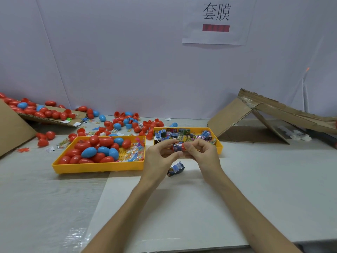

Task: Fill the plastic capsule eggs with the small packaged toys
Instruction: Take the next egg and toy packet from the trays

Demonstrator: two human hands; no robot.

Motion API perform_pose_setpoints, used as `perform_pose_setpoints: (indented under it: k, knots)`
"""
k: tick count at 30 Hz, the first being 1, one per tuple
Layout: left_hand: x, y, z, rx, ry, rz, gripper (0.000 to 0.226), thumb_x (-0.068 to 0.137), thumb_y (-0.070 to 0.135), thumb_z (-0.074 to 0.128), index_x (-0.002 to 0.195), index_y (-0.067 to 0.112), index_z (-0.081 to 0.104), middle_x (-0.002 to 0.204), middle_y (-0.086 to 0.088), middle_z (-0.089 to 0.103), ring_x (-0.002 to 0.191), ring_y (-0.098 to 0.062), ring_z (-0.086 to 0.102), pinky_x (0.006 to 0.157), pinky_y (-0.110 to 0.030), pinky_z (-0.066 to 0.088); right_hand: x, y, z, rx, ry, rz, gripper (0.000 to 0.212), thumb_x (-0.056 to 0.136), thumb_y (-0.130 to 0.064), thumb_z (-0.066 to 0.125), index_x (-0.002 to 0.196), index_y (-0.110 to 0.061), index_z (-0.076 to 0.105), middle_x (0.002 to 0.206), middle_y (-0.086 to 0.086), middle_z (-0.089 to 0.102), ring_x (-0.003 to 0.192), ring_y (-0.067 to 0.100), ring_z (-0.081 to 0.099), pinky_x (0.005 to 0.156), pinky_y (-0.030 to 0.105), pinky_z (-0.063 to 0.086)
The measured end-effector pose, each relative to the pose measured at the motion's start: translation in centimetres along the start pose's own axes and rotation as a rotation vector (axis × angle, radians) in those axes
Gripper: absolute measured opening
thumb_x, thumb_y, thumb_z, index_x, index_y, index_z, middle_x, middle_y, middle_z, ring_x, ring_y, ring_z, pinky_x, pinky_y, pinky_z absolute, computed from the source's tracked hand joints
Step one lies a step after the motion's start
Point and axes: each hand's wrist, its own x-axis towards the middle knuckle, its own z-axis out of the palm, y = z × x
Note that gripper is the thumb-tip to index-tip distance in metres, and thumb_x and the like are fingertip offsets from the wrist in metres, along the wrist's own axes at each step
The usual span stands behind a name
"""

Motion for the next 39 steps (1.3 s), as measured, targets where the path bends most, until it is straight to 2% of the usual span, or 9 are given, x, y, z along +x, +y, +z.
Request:
perform_pose_setpoints:
  k: [8, 10, 13, 19, 22, 26, 29, 34, 39]
  knots:
    - [0.0, -0.2, 0.0, -0.075, -0.018, -0.016, 0.041, 0.083, 0.011, 0.081, 0.121, 0.022, 0.072, 0.096, 0.016, 0.074, 0.091, -0.001, 0.073, 0.081, -0.021, 0.059, 0.1, 0.1, -0.1, 0.069, -0.007, 0.021, 0.023, 0.081, -0.031, 0.074, 0.076, -0.010, 0.067, 0.086, 0.021, 0.075, 0.082, 0.036, 0.075, 0.075, 0.036, 0.062]
    - [0.1, -0.1, -0.1, -0.103, -0.024, -0.022, 0.038, 0.084, 0.012, 0.081, 0.114, 0.034, 0.071, 0.091, 0.022, 0.074, 0.090, 0.000, 0.072, 0.077, -0.018, 0.058, 0.2, 0.1, -0.1, 0.097, -0.011, 0.038, 0.026, 0.080, -0.034, 0.074, 0.082, -0.009, 0.069, 0.089, 0.020, 0.075, 0.083, 0.034, 0.075, 0.074, 0.035, 0.062]
    - [0.0, 0.3, -0.2, -0.177, -0.041, -0.044, 0.037, 0.085, 0.014, 0.080, 0.104, 0.044, 0.070, 0.090, 0.022, 0.076, 0.089, -0.003, 0.073, 0.074, -0.018, 0.057, 0.2, 0.0, 0.2, 0.165, -0.015, 0.083, 0.037, 0.079, -0.038, 0.073, 0.103, -0.009, 0.071, 0.095, 0.018, 0.076, 0.087, 0.033, 0.075, 0.076, 0.035, 0.061]
    - [-0.1, 0.9, -0.4, -0.436, -0.090, -0.198, 0.027, 0.084, 0.025, 0.076, 0.108, 0.035, 0.074, 0.100, 0.004, 0.078, 0.097, -0.014, 0.074, 0.079, -0.023, 0.059, 0.3, -0.1, 0.0, 0.171, -0.067, 0.103, 0.038, 0.086, -0.034, 0.066, 0.108, -0.004, 0.073, 0.104, 0.020, 0.075, 0.097, 0.035, 0.073, 0.081, 0.036, 0.061]
    - [-0.1, 0.9, -0.4, -0.504, -0.116, -0.235, 0.032, 0.077, 0.029, 0.075, 0.109, 0.033, 0.075, 0.102, 0.001, 0.078, 0.100, -0.018, 0.074, 0.080, -0.024, 0.059, 0.4, -0.1, -0.1, 0.161, -0.055, 0.111, 0.040, 0.083, -0.035, 0.067, 0.106, -0.002, 0.073, 0.103, 0.020, 0.075, 0.097, 0.036, 0.073, 0.083, 0.037, 0.061]
    - [-0.2, 0.9, -0.4, -0.522, -0.139, -0.247, 0.038, 0.080, 0.026, 0.075, 0.117, 0.026, 0.073, 0.107, -0.003, 0.077, 0.104, -0.020, 0.073, 0.085, -0.028, 0.060, 0.4, 0.0, -0.3, 0.174, -0.045, 0.110, 0.033, 0.085, -0.029, 0.067, 0.099, 0.000, 0.073, 0.098, 0.021, 0.074, 0.095, 0.037, 0.073, 0.083, 0.039, 0.062]
    - [-0.2, 0.9, -0.3, -0.505, -0.146, -0.247, 0.032, 0.087, 0.019, 0.073, 0.118, 0.025, 0.072, 0.104, -0.001, 0.078, 0.103, -0.020, 0.074, 0.083, -0.025, 0.059, 0.5, 0.1, -0.4, 0.179, -0.027, 0.108, 0.031, 0.084, -0.028, 0.067, 0.098, 0.000, 0.072, 0.095, 0.018, 0.075, 0.092, 0.036, 0.073, 0.082, 0.039, 0.062]
    - [-0.1, 1.0, -0.4, -0.483, -0.086, -0.228, 0.025, 0.087, 0.014, 0.074, 0.107, 0.028, 0.075, 0.097, 0.002, 0.079, 0.096, -0.015, 0.075, 0.078, -0.021, 0.058, 0.5, 0.3, -0.2, 0.182, -0.051, 0.096, 0.038, 0.089, -0.027, 0.064, 0.110, 0.005, 0.070, 0.103, 0.025, 0.073, 0.095, 0.041, 0.073, 0.084, 0.041, 0.061]
    - [-0.2, 1.3, -0.4, -0.485, -0.080, -0.197, 0.027, 0.075, 0.031, 0.077, 0.103, 0.031, 0.076, 0.098, 0.005, 0.078, 0.096, -0.014, 0.074, 0.076, -0.021, 0.058, 0.4, 0.2, -0.2, 0.196, -0.054, 0.104, 0.035, 0.089, -0.029, 0.063, 0.106, -0.001, 0.073, 0.102, 0.022, 0.075, 0.094, 0.037, 0.074, 0.081, 0.037, 0.061]
